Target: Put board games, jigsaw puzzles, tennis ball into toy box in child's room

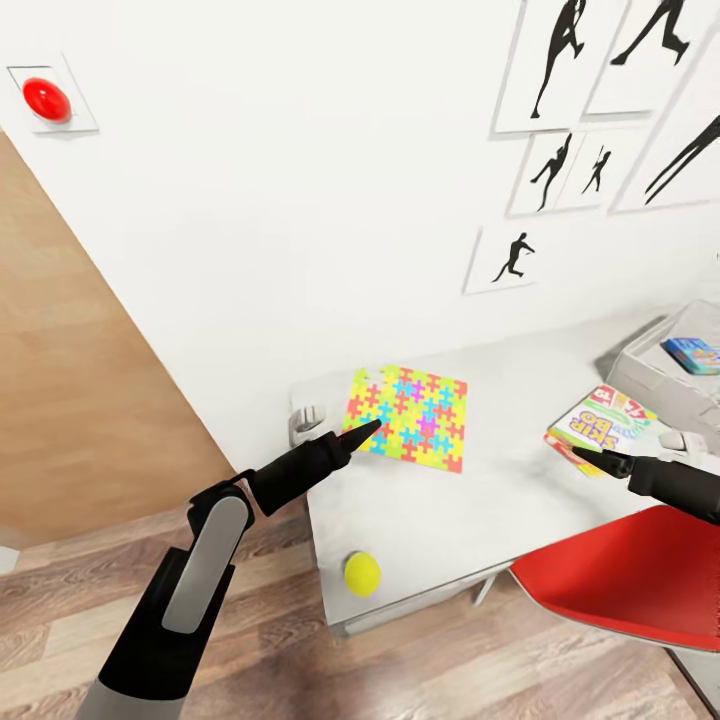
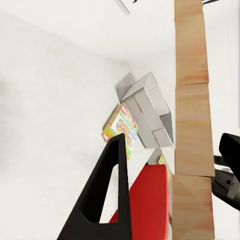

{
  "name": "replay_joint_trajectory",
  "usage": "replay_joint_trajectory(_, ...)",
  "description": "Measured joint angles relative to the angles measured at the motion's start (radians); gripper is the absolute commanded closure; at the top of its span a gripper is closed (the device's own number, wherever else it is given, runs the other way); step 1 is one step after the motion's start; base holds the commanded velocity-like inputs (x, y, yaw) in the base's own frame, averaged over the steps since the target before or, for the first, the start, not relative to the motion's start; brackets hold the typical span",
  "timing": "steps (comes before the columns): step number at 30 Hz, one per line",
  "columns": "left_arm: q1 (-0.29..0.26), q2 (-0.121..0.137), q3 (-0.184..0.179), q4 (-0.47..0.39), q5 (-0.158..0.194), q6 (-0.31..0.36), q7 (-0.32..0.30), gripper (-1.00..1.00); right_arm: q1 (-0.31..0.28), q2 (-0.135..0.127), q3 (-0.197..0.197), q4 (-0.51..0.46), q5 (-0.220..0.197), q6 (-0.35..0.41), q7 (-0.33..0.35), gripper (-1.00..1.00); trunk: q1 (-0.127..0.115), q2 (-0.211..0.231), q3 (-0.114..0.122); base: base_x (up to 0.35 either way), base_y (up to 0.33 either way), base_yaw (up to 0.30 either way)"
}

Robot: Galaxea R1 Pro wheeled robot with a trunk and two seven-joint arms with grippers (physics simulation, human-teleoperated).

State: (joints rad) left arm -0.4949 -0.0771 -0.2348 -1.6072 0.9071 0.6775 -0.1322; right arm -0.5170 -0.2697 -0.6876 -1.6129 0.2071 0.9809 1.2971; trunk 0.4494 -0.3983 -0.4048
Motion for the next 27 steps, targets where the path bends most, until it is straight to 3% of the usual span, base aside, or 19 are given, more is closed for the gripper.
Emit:
replay_joint_trajectory(13, 0.002, -0.007, 0.003, 0.0, 0.002, -0.003, 0.0, 1.0, 0.0, -0.002, -0.01, 0.0, 0.0, 0.01, 0.0, -1.0, 0.0, 0.0, 0.02, -0.001, 0.0, -0.123)
replay_joint_trajectory(17, 0.002, -0.012, -0.003, 0.0, 0.002, -0.006, 0.005, 1.0, 0.0, -0.022, -0.012, 0.0, 0.0, 0.012, 0.001, -1.0, 0.0, 0.0, 0.027, 0.0, -0.012, -0.04)
replay_joint_trajectory(27, 0.003, -0.013, -0.005, 0.0, 0.001, -0.01, 0.005, 1.0, 0.0, -0.033, -0.011, 0.0, 0.001, 0.017, 0.011, -1.0, 0.0, 0.0, 0.043, 0.0, -0.182, -0.01)
